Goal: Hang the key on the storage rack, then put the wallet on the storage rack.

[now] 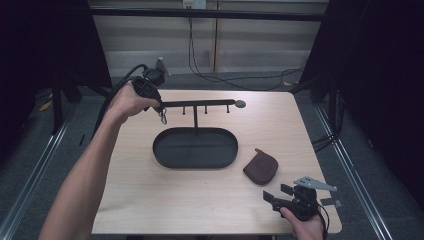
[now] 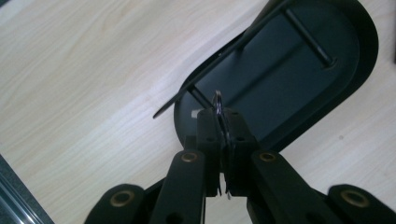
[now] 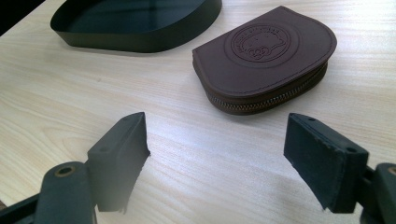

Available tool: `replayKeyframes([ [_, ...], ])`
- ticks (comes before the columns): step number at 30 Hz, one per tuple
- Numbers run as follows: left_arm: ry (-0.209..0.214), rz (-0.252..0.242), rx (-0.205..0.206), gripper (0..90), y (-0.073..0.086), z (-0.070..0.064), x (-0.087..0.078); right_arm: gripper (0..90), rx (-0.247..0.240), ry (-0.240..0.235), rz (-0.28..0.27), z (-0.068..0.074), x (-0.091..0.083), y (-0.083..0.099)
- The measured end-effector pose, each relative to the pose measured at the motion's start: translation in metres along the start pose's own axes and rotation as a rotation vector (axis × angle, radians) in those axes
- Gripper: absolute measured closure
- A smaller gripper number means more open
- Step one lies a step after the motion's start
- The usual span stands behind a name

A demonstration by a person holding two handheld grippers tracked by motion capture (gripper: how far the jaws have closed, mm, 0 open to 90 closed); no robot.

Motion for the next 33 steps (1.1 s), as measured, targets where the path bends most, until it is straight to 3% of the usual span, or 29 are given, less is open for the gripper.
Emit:
replayKeyframes([
  [3,-0.011,-0.005,-0.02,77.5,0.002,0.001,0.0,21.5,0.004,0.001,0.002,0.0,0.0,0.0],
  [11,0.007,0.007,-0.038,66.1,0.009,0.002,-0.007,21.5,0.01,-0.002,0.008,-0.001,0.002,-0.001],
  [15,0.009,-0.036,-0.029,64.3,0.015,0.002,-0.013,21.6,0.008,-0.005,0.013,-0.001,0.003,-0.001],
  [18,0.006,-0.017,-0.023,61.8,0.022,0.001,-0.01,21.5,0.011,-0.002,0.013,-0.002,0.004,-0.001],
  [26,-0.002,-0.046,-0.061,51.6,0.041,0.005,-0.014,21.2,0.004,-0.003,0.017,0.0,0.003,-0.001],
  [33,0.013,-0.068,-0.063,47.6,0.062,0.008,-0.013,21.2,-0.002,-0.003,0.016,0.0,0.003,-0.001],
])
Point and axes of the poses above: each handheld gripper's, and its own axes: x roughly forward along the jaws, y roughly out of its underside, z roughly to its left, the point moved 4 cm from there along x, roughly forward along the jaws, and after that the axes turned 2 degrees about -y, right-handed, at the moved point
